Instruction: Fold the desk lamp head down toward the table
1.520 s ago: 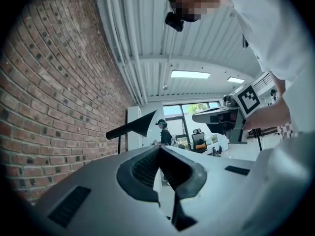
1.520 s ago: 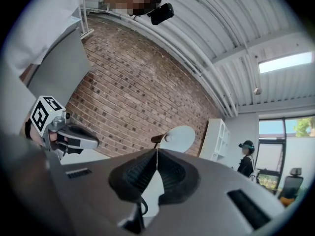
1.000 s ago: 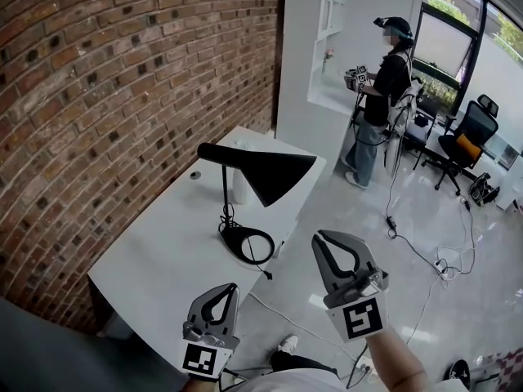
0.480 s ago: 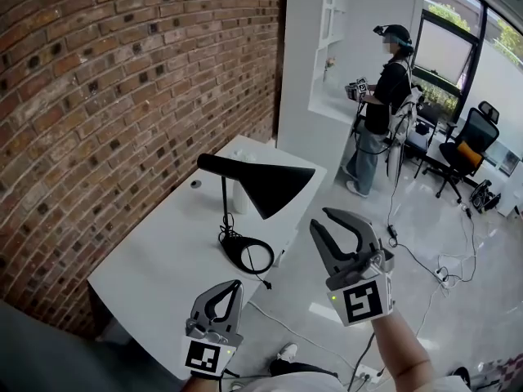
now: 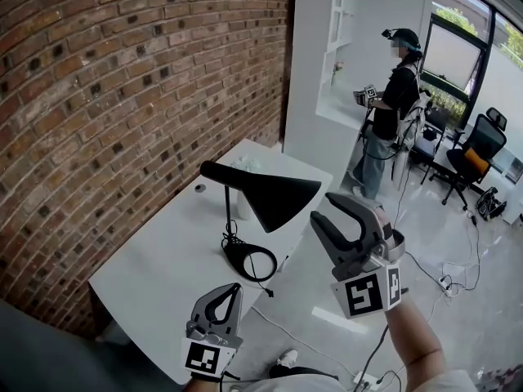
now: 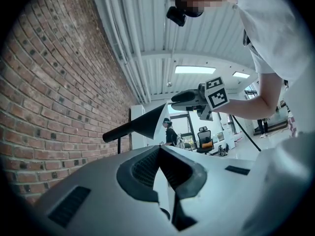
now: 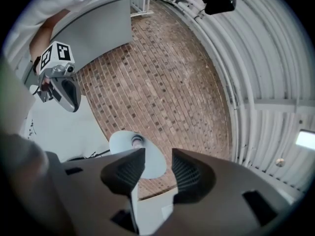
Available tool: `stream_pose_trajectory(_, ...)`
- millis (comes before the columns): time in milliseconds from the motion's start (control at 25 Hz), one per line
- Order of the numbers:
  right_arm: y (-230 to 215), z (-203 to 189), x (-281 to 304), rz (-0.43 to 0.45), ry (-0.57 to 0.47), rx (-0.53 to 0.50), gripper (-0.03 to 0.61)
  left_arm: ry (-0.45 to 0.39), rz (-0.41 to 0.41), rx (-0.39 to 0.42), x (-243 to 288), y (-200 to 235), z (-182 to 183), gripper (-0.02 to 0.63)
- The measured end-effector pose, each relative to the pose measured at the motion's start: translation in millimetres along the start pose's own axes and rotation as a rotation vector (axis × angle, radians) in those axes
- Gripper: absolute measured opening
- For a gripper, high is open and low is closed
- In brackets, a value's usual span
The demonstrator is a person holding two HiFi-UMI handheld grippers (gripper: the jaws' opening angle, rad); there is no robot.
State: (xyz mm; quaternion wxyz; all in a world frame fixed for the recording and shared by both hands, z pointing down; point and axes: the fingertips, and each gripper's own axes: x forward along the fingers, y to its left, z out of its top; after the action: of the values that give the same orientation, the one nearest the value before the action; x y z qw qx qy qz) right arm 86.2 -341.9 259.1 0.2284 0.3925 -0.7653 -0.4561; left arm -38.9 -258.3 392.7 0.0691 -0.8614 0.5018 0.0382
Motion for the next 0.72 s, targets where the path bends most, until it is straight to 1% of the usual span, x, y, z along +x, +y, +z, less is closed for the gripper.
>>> stream_pose_trajectory(240,-1,-1,13,0.027,-0.001,-0.061,0.17,0.012,0.004,-0.013,5,4,-8,0.008)
stream_pose_trajectory(400,11,-4,20,0.095,0.013,-0.099,0.176,0.009,0.004,-0.021,8,3,-8,0.008)
stream_pose_trajectory(480,15,-6,20,0.113,0.016,-0.116,0.179,0.01,0.003,-0.022,10,2,-9,0.008)
stream_pose_trajectory(720,30,-17,13,0.158,0.045,-0.108,0.179,0.027,0.012,-0.024,9,3,-20,0.008)
